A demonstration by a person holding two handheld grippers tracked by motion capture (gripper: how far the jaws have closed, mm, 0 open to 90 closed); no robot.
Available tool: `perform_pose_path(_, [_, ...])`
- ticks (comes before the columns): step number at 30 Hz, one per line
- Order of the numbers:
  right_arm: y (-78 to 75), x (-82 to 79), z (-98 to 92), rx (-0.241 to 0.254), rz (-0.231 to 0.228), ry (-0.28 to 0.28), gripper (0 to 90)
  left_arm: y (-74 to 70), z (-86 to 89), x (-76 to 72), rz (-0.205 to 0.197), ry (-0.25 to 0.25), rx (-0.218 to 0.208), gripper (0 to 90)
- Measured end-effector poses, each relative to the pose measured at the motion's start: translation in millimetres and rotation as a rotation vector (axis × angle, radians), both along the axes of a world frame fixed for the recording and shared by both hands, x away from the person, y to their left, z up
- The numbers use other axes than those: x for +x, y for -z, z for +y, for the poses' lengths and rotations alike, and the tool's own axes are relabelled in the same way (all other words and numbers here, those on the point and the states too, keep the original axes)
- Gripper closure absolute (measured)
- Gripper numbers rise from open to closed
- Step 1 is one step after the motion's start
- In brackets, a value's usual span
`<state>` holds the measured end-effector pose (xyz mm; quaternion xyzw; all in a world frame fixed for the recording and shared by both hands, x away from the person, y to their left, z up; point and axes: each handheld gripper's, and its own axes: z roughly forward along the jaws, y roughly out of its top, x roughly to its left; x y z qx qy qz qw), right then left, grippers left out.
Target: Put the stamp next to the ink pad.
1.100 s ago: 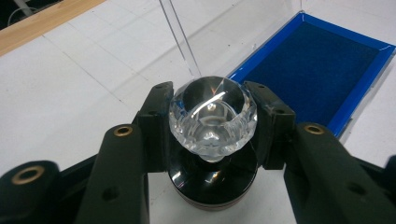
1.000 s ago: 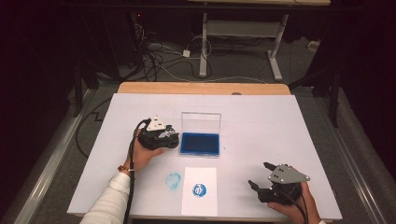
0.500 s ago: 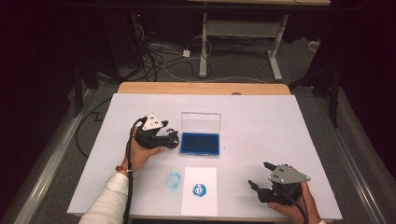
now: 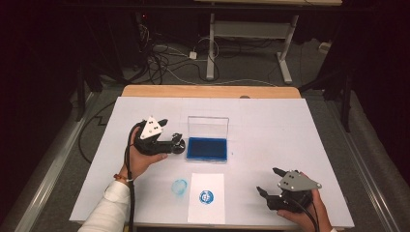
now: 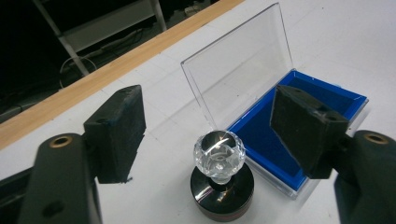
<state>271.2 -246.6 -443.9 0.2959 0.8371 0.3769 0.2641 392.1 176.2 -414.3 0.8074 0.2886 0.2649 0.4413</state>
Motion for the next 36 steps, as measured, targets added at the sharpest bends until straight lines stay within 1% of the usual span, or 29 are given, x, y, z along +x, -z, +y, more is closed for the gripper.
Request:
perform_pose_path(6, [-1.7, -0.8, -0.2, 0.007, -0.016, 0.004, 21.6, -5.1, 0.1, -7.4, -0.014, 0.011, 0.001, 20.3])
perform_pose_path(8, [-2.9, -1.1, -0.7, 0.02, -0.017, 0.0, 21.7, -7.3, -0.3, -11.0, -0.022, 0.017, 0.014, 19.1])
perform_pose_path(11, [-3.9, -1.9, -0.4, 0.023, -0.026, 0.004, 21.6, -10.3, 0.0, -16.8, -0.032, 0.026, 0.014, 18.9])
perform_pose_path(17, [-5.2, -2.7, -1.6, 0.025, -0.04, 0.006, 21.7, -14.8, -1.2, -28.3, -0.04, 0.045, 0.002, 18.0])
perform_pose_path(18, [-5.4, -2.9, -1.8, 0.024, -0.044, 0.007, 21.6, -15.3, -2.0, -31.3, -0.049, 0.051, 0.01, 17.9])
perform_pose_path(19, [-5.7, -3.2, -2.0, 0.027, -0.047, 0.008, 21.7, -15.2, -2.9, -33.4, -0.042, 0.054, 0.015, 17.9])
perform_pose_path(21, [-6.3, -3.5, -2.4, 0.028, -0.054, 0.01, 21.6, -15.8, -3.5, -37.6, -0.048, 0.066, 0.018, 17.9])
perform_pose_path(25, [-7.5, -4.6, -3.4, 0.031, -0.064, 0.016, 21.6, -15.3, -4.7, -45.6, -0.063, 0.072, 0.037, 17.9])
perform_pose_path(27, [-8.5, -4.9, -4.3, 0.032, -0.071, 0.016, 21.6, -14.1, -5.3, -49.1, -0.064, 0.08, 0.046, 17.8])
perform_pose_path(31, [-9.7, -4.8, -4.6, 0.038, -0.079, 0.023, 21.6, -11.1, -7.5, -54.9, -0.077, 0.085, 0.078, 16.9])
perform_pose_path(36, [-10.4, -4.9, -2.0, 0.037, -0.079, 0.016, 21.7, -11.6, -7.0, -62.3, -0.086, 0.094, 0.078, 16.9])
